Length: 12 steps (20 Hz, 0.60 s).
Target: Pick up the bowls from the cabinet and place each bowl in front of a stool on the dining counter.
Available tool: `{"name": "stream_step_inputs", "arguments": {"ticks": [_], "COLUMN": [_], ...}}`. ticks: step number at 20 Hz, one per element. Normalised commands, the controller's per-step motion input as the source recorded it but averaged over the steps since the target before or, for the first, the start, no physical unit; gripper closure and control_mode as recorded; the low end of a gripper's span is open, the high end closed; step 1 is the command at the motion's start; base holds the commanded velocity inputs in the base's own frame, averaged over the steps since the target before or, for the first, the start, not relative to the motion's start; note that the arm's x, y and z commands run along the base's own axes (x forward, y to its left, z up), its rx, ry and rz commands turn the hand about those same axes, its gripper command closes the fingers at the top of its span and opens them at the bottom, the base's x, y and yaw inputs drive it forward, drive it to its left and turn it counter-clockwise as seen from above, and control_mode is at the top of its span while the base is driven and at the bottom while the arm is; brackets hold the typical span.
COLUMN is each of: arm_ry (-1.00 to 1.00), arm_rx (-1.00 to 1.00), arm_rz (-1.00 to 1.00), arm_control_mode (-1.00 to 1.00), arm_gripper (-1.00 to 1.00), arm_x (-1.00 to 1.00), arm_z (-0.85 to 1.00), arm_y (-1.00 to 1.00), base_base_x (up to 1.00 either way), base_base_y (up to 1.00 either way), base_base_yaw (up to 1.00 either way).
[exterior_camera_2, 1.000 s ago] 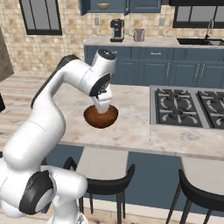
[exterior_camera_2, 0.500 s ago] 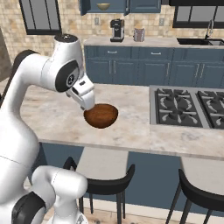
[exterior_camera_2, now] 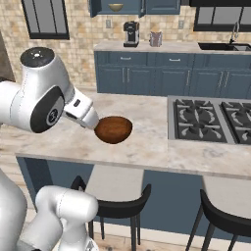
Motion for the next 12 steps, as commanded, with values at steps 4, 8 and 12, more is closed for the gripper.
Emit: {"name": "stream_step_inputs", "arguments": {"ticks": [4,8,12], "arm_ry": [-0.18,-0.09,0.0], "arm_rx": [-0.02,-0.08,-0.11], "arm_rz": [0.23,0.16,0.01], "arm_control_mode": [-1.0,-1.0,-1.0], "arm_gripper": [-1.0,-1.0,-1.0], "arm_x": [-0.43,-0.59,-0.65], "arm_z": [0.0,0.09,0.35], "arm_y": [0.26,0.33,0.21], "base_base_x": [0.0,0.0,0.0], "base_base_y": [0.0,0.0,0.0], "base_base_yaw": [0.0,0.0,0.0]}}
